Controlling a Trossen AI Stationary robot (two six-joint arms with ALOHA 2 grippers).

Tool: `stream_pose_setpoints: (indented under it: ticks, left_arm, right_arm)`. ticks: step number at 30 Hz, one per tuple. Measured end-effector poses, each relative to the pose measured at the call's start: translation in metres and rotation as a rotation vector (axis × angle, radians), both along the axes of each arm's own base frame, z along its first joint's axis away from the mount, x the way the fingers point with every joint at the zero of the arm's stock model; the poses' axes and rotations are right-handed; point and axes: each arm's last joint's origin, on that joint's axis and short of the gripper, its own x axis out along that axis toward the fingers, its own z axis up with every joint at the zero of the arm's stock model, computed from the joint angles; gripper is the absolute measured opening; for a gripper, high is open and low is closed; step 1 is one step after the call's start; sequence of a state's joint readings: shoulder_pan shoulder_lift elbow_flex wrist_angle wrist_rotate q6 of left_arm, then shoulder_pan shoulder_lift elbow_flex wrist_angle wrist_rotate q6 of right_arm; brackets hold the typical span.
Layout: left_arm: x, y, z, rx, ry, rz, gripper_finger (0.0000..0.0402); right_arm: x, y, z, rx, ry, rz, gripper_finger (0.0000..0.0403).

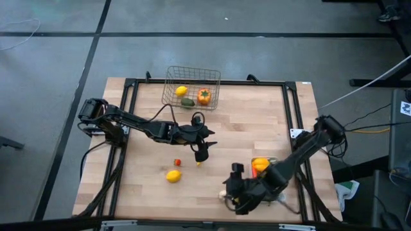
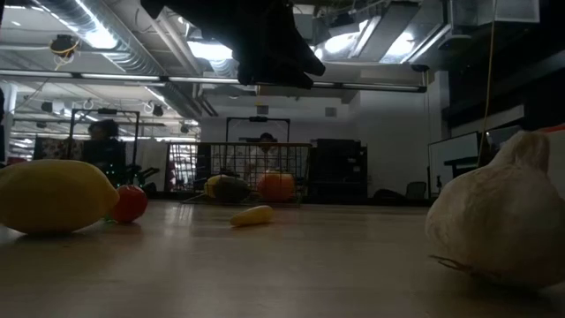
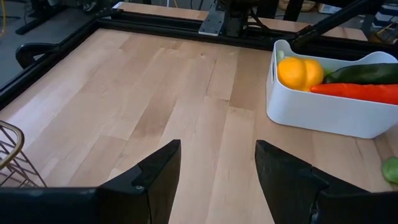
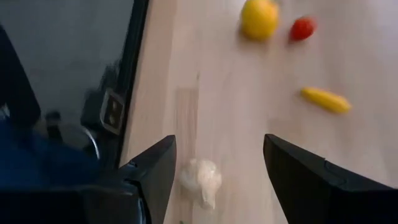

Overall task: Sort produce into baskets
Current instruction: Put the garlic into the white bin

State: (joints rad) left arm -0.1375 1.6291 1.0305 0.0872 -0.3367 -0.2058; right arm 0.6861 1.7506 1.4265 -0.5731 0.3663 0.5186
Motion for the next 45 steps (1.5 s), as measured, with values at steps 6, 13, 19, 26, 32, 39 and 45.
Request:
stream_pose_setpoints:
  ticks: [6, 13, 19, 26, 32, 39, 45]
  left_arm:
    - [0.0, 0.0, 0.0, 0.0, 0.001, 0.0, 0.0202]
    - [0.0, 0.0, 0.0, -0.001, 0.001, 0.0, 0.0202]
    - [0.0, 0.0, 0.0, -0.001, 0.001, 0.0, 0.0202]
    - [0.0, 0.0, 0.0, -0.001, 0.001, 0.0, 0.0202]
    - [0.0, 0.0, 0.0, -0.002, 0.001, 0.001, 0.0202]
    - [0.0, 0.0, 0.0, -0.003, 0.001, 0.001, 0.0202]
    - [0.0, 0.0, 0.0, -0.003, 0.001, 0.002, 0.0202]
  right_arm:
    - [0.015, 0.015, -0.04, -0.023, 0.082, 0.096, 0.0241]
    - [0.024, 0.017, -0.072, -0.032, 0.187, 0.119, 0.0241]
    - [0.028, 0.015, -0.079, -0.032, 0.221, 0.139, 0.0241]
    - [0.032, 0.009, -0.082, -0.025, 0.238, 0.129, 0.024]
    - [0.031, 0.005, -0.083, -0.027, 0.281, 0.132, 0.024]
    - [0.035, 0.002, -0.092, -0.022, 0.309, 0.129, 0.024]
    - [0.039, 0.002, -0.108, -0.022, 0.353, 0.133, 0.024]
